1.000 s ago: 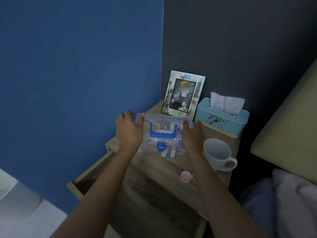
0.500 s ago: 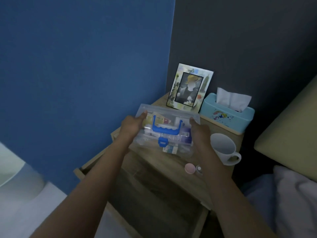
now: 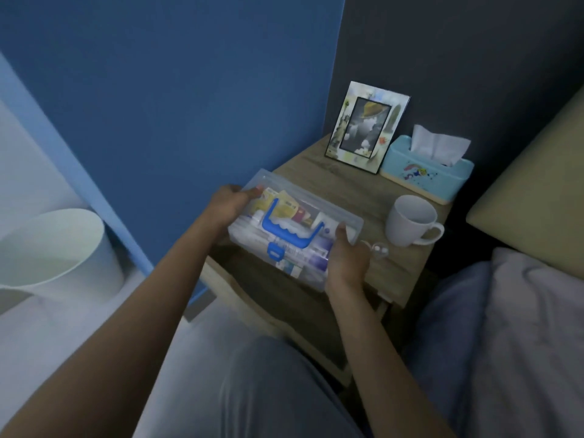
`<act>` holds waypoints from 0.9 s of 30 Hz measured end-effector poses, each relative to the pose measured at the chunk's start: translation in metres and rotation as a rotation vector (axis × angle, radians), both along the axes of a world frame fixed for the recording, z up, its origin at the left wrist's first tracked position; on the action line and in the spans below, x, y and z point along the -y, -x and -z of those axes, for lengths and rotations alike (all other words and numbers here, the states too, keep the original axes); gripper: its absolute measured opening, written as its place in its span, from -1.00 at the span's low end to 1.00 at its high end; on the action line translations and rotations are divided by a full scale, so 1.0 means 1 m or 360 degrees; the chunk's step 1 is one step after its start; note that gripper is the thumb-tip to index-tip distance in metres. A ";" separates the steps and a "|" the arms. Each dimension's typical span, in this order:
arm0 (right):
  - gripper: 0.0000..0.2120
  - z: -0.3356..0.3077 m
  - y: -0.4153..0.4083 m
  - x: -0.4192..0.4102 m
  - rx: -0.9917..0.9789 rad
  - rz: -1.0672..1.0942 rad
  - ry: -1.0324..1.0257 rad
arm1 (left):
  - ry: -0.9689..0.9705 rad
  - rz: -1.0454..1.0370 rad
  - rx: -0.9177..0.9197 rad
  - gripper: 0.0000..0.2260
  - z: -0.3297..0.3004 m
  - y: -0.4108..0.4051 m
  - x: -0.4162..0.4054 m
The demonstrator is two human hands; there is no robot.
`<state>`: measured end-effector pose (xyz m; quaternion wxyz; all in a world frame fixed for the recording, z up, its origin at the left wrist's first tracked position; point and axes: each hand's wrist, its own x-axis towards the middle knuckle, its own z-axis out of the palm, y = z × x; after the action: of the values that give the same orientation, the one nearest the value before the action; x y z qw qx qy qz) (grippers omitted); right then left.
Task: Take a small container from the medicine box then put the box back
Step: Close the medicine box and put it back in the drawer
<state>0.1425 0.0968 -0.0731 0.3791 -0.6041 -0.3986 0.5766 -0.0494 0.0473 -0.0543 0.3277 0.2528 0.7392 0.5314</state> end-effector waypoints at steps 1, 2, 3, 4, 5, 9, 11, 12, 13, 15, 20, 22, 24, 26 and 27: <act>-0.84 0.005 0.000 0.010 -0.0008 -0.0015 -0.0008 | -0.0002 0.0005 -0.0006 -0.81 0.003 0.001 0.007; -0.81 0.009 0.001 0.020 -0.0008 -0.0035 -0.0011 | 0.0008 0.0009 -0.0026 -0.74 0.007 0.004 0.014; -0.74 0.013 0.001 0.028 -0.0007 -0.0048 0.0005 | 0.0034 0.0012 -0.0047 -0.65 0.012 0.006 0.019; -0.69 0.018 0.002 0.035 -0.0008 -0.0057 0.0030 | 0.0064 0.0028 -0.0063 -0.56 0.017 0.008 0.024; -0.67 0.023 0.003 0.040 -0.0026 -0.0058 0.0058 | 0.0077 0.0045 -0.0079 -0.51 0.021 0.011 0.028; -0.61 0.039 0.011 0.048 -0.0071 -0.0035 0.0124 | 0.0109 0.0101 -0.0142 -0.50 0.041 0.020 0.033; -0.58 0.050 0.015 0.049 -0.0058 -0.0003 0.0161 | 0.0196 0.0143 -0.0159 -0.50 0.055 0.027 0.029; -0.57 0.056 0.017 0.048 -0.0053 0.0005 0.0184 | 0.0241 0.0152 -0.0143 -0.50 0.063 0.030 0.027; -0.56 0.062 0.019 0.046 -0.0042 0.0015 0.0207 | 0.0286 0.0153 -0.0123 -0.53 0.070 0.034 0.025; -0.55 0.076 0.023 0.043 -0.0017 0.0016 0.0253 | 0.0392 0.0164 -0.0088 -0.63 0.087 0.040 0.019; -0.54 0.112 0.030 0.030 0.0017 0.0001 0.0378 | 0.0563 0.0191 -0.0026 -0.49 0.126 0.050 0.003; -0.54 0.124 0.032 0.025 0.0034 0.0012 0.0418 | 0.0612 0.0233 -0.0062 -0.50 0.135 0.052 -0.007; -0.55 0.135 0.035 0.020 0.0058 0.0036 0.0420 | 0.0647 0.0250 -0.0053 -0.50 0.141 0.053 -0.016; -0.56 0.145 0.036 0.015 0.0102 0.0055 0.0395 | 0.0670 0.0265 -0.0059 -0.51 0.149 0.056 -0.025; -0.57 0.150 0.037 0.013 0.0113 0.0066 0.0392 | 0.0678 0.0268 -0.0060 -0.53 0.152 0.057 -0.028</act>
<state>0.1058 0.0835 -0.2227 0.2996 -0.6741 -0.3254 0.5915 -0.1059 0.0757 -0.2065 0.4028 0.2485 0.8171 0.3293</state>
